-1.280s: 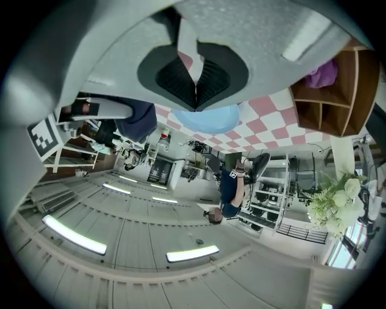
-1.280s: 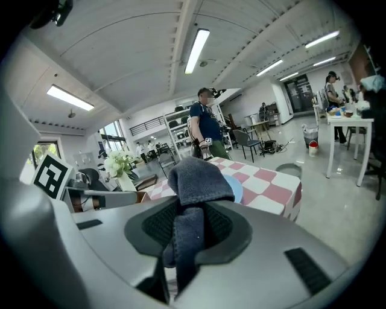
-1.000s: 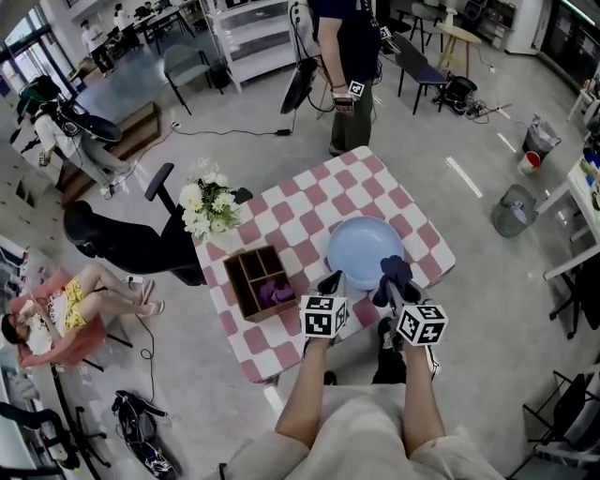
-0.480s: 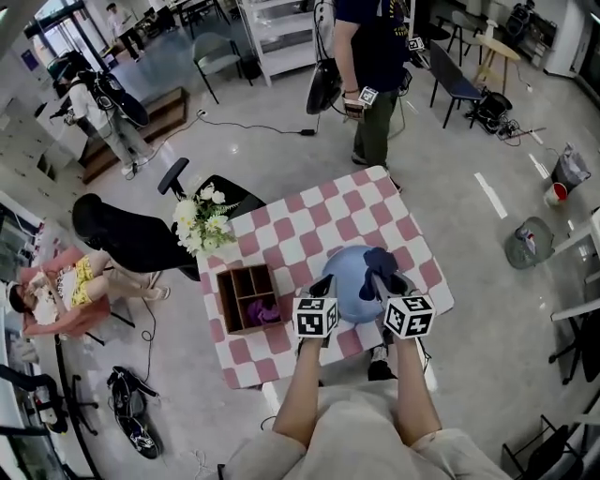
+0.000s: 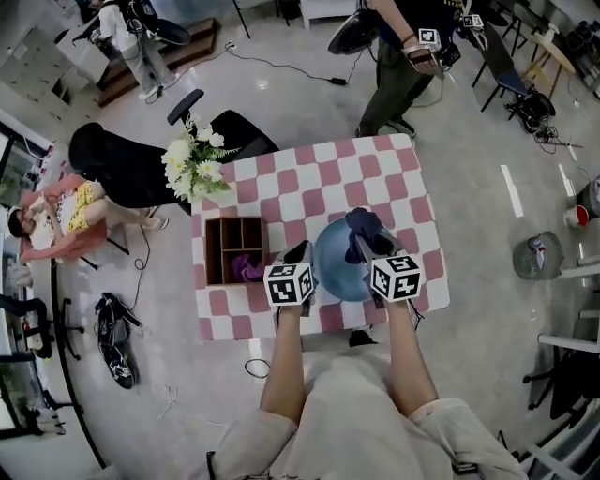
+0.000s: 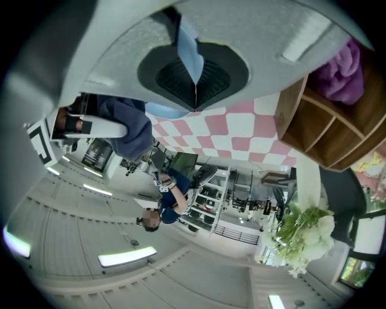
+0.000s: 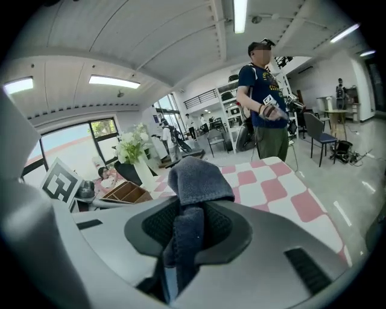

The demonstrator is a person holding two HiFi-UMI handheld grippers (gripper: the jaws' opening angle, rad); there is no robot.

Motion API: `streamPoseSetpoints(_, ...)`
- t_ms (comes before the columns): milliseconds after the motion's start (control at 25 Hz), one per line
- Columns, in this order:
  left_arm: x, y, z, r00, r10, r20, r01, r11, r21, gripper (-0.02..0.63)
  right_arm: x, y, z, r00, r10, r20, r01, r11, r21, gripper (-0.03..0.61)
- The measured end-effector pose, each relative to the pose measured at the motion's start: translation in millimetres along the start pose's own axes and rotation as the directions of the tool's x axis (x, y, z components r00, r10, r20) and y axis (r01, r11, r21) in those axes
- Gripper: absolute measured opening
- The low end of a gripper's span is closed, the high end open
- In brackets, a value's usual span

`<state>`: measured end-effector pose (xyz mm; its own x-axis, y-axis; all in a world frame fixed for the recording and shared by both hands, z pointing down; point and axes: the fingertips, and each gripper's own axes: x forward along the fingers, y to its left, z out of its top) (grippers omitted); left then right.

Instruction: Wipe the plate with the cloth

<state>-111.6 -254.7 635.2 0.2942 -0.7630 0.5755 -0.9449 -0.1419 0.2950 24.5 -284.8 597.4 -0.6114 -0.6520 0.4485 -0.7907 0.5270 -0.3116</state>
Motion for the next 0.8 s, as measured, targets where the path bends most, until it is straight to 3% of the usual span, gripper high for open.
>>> streamPoseSetpoints(200,7.8,15.2,-33.2,0.997,0.049,-0.052,-0.057,0.987,-0.153,0.011,19.4,-12.0,-11.5,0.995,0.059,-0.076,-0.061,0.998,-0.020,0.100)
streamPoseSetpoints(360,12.2,18.7,-62.5,0.986,0.106,-0.127,-0.129,0.974,-0.187,0.012,32.3,-14.0,-29.3,0.981,0.119,-0.151,-0.124,0.992,-0.026,0.100)
streamPoseSetpoints(600,19.0,14.7,-75.0,0.994,0.036,-0.099,-0.072,0.918,-0.390,0.048,44.0,-6.4,-50.8,0.946,0.219,-0.240,-0.235,0.971,-0.041,0.100)
streamPoseSetpoints(680,23.2,14.6,-80.3,0.993,0.022,-0.115,-0.067,0.912,-0.405,0.095,45.6,-6.3,-51.7,0.941,0.232,-0.247,-0.249,0.968,-0.039,0.100)
streamPoseSetpoints(800,32.3,11.7,-82.7,0.991,0.008,-0.133,-0.062,0.912,-0.405,0.106,46.3,-9.1,-50.2,0.940,0.236,-0.247,-0.253,0.966,-0.042,0.100)
